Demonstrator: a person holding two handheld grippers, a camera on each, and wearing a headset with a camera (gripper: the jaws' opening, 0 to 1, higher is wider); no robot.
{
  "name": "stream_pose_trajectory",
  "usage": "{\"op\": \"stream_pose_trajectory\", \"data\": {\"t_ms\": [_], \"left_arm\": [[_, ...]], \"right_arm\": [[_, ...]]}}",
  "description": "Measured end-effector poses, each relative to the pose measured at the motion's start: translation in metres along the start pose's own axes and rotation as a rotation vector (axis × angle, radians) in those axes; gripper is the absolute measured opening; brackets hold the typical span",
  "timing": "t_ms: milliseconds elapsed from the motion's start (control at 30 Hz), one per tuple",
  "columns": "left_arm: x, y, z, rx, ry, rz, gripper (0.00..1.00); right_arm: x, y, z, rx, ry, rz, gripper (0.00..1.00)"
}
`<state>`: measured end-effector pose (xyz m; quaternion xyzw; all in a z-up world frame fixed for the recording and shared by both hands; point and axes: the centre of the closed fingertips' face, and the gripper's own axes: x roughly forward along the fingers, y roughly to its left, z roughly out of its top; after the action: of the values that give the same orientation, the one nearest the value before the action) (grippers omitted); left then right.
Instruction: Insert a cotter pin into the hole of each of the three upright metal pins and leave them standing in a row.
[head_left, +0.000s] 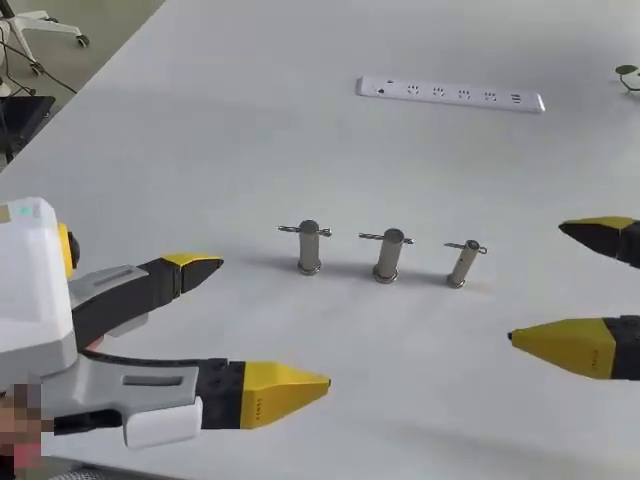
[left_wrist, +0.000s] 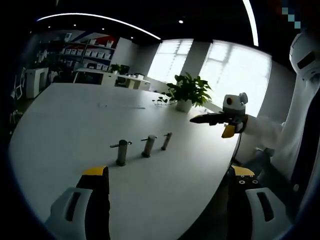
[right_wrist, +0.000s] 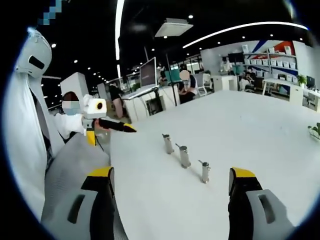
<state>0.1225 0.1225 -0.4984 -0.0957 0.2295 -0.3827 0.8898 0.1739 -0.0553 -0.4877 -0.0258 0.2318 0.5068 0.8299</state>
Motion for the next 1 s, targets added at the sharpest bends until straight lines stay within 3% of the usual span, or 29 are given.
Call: {"op": "stream_pose_trajectory", "data": {"t_ms": [133, 300, 367, 500, 567, 633, 733, 867, 1000], "left_arm": [[-0.005, 0.014, -0.006, -0.001, 0.028, 0.068, 0.99], [-0.01, 0.017, -0.013, -0.03, 0.073, 0.07, 0.99], [-0.012, 0.017, -0.016, -0.02, 0.094, 0.068, 0.99], [-0.017, 0.018, -0.013, 0.005, 0.097, 0.083, 0.99], [-0.023, 0.026, -0.01, 0.046, 0.098, 0.136, 0.95], [-0.027, 0.022, -0.008, 0.023, 0.097, 0.111, 0.91], [-0.031, 0.017, -0.007, 0.02, 0.092, 0.102, 0.94], [-0.037, 0.011, -0.015, 0.025, 0.128, 0.093, 0.95], [-0.043, 0.006, -0.02, 0.022, 0.138, 0.08, 0.96]], "right_arm": [[-0.012, 0.0, -0.006, 0.044, -0.005, -0.049, 0.96], [-0.026, 0.0, -0.024, 0.098, 0.022, -0.109, 0.96], [-0.03, 0.001, -0.029, 0.108, 0.031, -0.126, 0.96], [-0.036, 0.01, -0.032, 0.117, 0.039, -0.144, 0.96], [-0.039, 0.013, -0.033, 0.126, 0.039, -0.16, 0.96], [-0.041, 0.016, -0.037, 0.126, 0.051, -0.172, 0.95], [-0.044, 0.021, -0.047, 0.132, 0.086, -0.188, 0.95], [-0.052, 0.031, -0.052, 0.164, 0.091, -0.207, 0.95], [-0.059, 0.039, -0.053, 0.174, 0.098, -0.235, 0.95]]}}
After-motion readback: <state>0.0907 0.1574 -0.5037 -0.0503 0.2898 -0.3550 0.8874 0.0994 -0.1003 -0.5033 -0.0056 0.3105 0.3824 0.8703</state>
